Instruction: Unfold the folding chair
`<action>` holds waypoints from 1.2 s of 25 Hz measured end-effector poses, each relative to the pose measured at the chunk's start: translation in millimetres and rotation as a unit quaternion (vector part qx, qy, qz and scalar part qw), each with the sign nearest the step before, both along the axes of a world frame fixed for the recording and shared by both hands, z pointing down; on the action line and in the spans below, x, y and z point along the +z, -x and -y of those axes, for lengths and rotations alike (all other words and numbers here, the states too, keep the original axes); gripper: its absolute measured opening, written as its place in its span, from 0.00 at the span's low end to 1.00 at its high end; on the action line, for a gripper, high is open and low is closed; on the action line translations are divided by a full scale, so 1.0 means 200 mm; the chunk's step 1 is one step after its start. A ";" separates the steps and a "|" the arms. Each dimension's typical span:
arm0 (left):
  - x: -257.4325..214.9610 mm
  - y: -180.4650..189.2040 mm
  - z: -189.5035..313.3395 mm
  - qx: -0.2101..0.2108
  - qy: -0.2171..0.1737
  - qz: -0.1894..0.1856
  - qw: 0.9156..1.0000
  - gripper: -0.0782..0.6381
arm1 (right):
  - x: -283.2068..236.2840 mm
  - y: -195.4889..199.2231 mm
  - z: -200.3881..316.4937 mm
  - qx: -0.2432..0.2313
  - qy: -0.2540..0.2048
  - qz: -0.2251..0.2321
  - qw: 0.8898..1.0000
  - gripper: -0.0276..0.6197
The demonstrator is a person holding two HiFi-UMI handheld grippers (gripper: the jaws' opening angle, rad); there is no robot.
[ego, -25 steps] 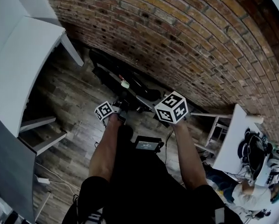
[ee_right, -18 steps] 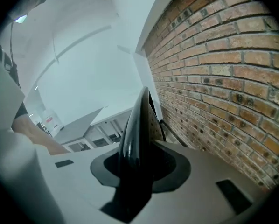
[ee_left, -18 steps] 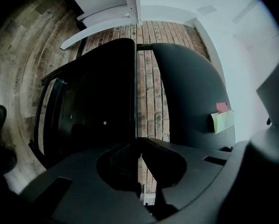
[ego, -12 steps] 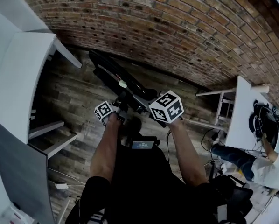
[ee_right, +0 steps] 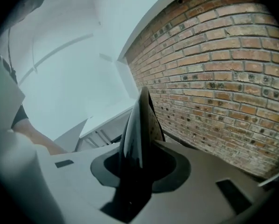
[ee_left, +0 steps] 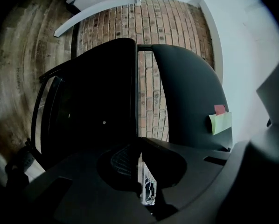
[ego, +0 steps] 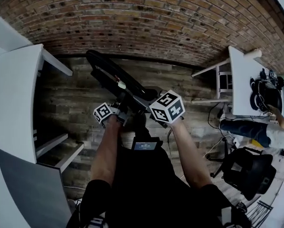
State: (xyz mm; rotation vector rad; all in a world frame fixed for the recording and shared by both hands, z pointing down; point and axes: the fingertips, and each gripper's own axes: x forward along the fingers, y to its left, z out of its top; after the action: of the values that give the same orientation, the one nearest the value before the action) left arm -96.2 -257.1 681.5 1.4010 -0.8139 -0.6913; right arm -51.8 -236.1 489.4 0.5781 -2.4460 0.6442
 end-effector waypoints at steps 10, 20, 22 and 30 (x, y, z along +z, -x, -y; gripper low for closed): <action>0.01 -0.03 -0.28 0.064 -0.003 -0.012 0.998 0.14 | 0.01 0.00 -0.34 0.069 -0.002 -0.018 0.997 0.22; 0.01 -0.14 -0.51 0.116 -0.003 0.000 0.993 0.14 | 0.01 -0.11 -0.58 0.124 0.010 -0.019 0.992 0.22; 0.01 -0.15 -0.55 0.120 -0.003 -0.003 0.993 0.14 | 0.00 -0.11 -0.62 0.128 0.010 -0.020 0.992 0.22; 0.02 -0.22 -0.75 0.114 0.000 0.006 0.993 0.14 | 0.01 -0.17 -0.82 0.125 0.017 -0.019 0.992 0.22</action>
State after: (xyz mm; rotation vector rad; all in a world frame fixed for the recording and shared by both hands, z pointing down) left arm -52.8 -107.9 685.8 1.4726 -0.6499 -0.5081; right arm -17.1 -72.4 492.1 0.8838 -2.3435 0.7644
